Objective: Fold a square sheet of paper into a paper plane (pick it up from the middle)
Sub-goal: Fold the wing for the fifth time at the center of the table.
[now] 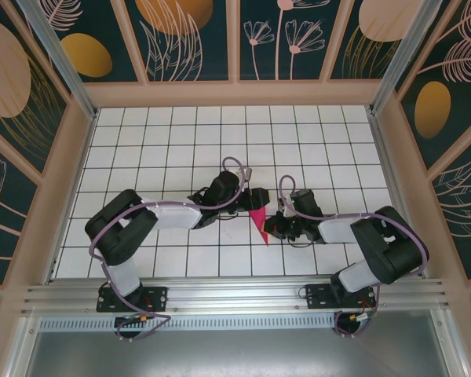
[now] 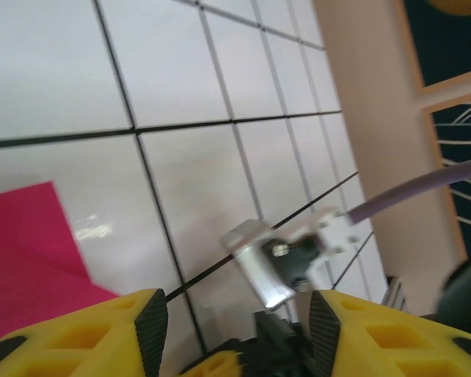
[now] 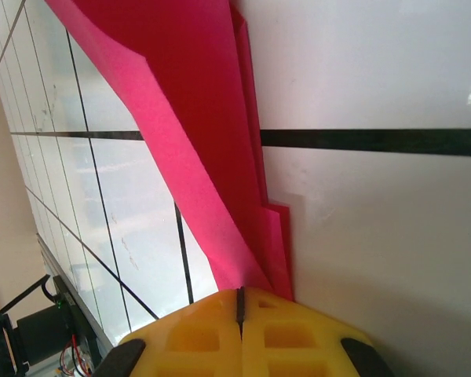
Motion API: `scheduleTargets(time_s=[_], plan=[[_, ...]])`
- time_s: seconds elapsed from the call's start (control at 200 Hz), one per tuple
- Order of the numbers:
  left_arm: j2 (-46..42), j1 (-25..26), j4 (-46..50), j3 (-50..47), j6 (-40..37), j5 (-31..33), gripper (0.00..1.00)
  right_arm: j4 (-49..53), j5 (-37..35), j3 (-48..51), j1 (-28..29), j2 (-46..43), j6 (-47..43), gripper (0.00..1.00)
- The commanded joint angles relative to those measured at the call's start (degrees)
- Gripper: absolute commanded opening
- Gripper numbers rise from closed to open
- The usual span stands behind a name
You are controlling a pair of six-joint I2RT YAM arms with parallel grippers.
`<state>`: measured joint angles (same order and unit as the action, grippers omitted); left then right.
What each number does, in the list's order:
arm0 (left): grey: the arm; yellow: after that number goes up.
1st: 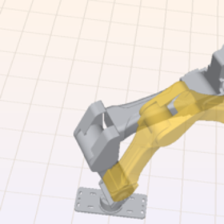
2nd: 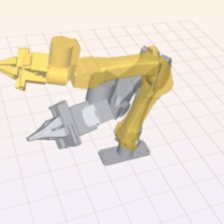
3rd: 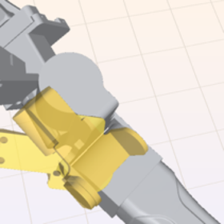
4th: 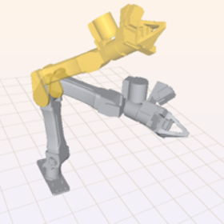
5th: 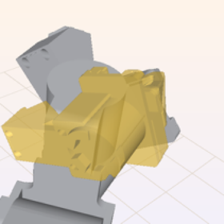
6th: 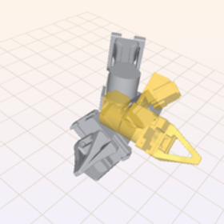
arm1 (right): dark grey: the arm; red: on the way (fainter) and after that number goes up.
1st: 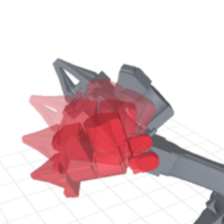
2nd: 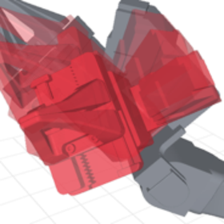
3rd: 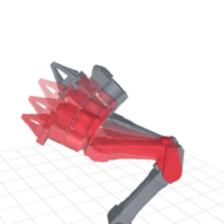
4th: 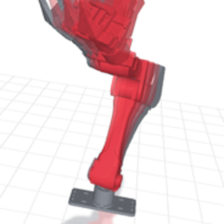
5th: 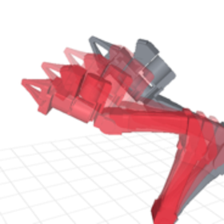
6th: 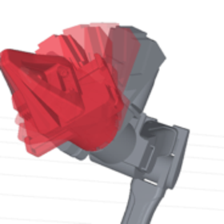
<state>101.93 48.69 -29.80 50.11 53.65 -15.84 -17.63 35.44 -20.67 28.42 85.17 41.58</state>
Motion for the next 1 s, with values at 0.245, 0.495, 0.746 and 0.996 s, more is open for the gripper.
scheduleTargets(time_s=[0.245,0.495,0.746,0.996], plan=[[3.4,-0.1,-8.0,-5.2,3.3,-1.6,0.34,7.1,-4.1,1.5,0.3,5.1,-2.6,0.07],[7.6,-0.2,-6.6,-2.8,2.6,0.3,0.33,7.8,-4.3,1.6,0.3,4.8,-2.8,0.07],[10.7,-0.7,-0.9,-0.4,2.0,5.7,0.31,9.5,-4.0,1.7,0.4,4.6,-4.2,0.04],[9.7,-1.7,1.1,-1.0,1.5,8.4,0.30,11.2,-4.5,1.5,0.4,5.6,-5.2,0.01]])
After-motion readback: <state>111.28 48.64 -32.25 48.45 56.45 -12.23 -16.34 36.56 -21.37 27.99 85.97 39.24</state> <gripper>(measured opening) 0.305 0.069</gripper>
